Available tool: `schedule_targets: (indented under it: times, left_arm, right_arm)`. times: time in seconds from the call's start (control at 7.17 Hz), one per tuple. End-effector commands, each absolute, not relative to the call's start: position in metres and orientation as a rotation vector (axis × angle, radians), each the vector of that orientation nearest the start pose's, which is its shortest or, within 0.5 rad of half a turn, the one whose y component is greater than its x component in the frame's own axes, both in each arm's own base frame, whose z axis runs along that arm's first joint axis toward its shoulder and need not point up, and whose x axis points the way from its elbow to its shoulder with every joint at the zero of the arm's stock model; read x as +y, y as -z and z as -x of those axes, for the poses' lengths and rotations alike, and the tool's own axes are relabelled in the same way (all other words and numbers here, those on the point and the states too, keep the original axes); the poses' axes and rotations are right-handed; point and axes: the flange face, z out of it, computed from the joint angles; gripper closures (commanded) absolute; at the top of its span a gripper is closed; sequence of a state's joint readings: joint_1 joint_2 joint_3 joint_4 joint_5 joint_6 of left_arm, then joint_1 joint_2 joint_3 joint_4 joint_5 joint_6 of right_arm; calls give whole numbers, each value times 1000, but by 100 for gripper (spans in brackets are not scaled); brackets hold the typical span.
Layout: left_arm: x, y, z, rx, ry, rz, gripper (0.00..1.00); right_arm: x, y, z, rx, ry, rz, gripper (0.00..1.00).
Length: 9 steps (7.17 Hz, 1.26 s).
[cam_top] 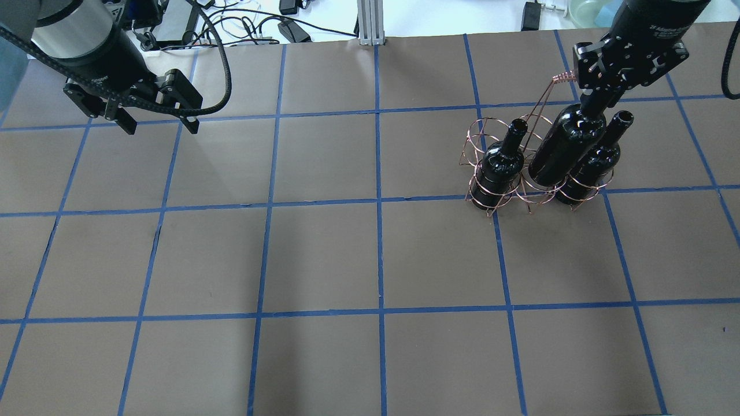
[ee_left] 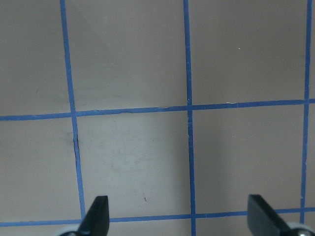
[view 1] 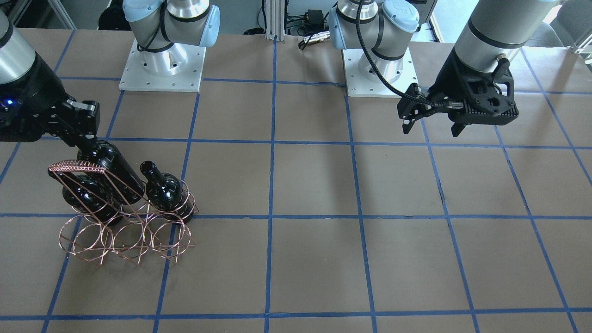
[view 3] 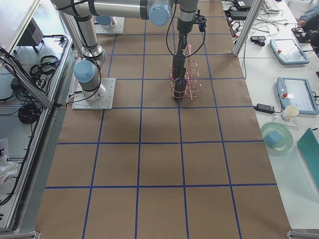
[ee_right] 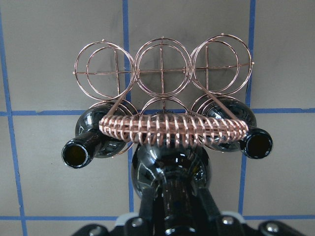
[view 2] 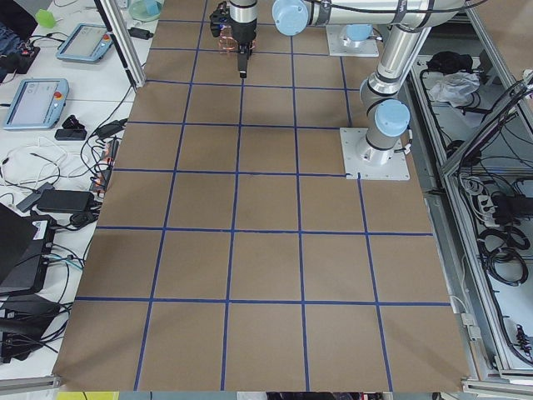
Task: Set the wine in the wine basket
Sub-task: 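Lower the held bottle into the empty middle slot of the rack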
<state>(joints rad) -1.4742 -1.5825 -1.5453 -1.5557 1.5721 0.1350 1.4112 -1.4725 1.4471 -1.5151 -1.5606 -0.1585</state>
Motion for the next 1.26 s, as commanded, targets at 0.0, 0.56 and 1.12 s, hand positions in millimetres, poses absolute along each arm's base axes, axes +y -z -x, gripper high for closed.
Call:
schedule_targets:
  times: [0.0, 0.56, 1.12]
  left_arm:
    - [-510, -497, 83, 3134, 45, -65, 0]
    - [-510, -496, 85, 3137, 43, -67, 0]
    - [-510, -496, 84, 3136, 40, -65, 0]
  right_arm:
    - [-548, -485, -49, 3125, -64, -12, 99]
    - [-562, -468, -46, 3133, -78, -19, 99]
    - [-561, -453, -49, 3129, -87, -48, 99]
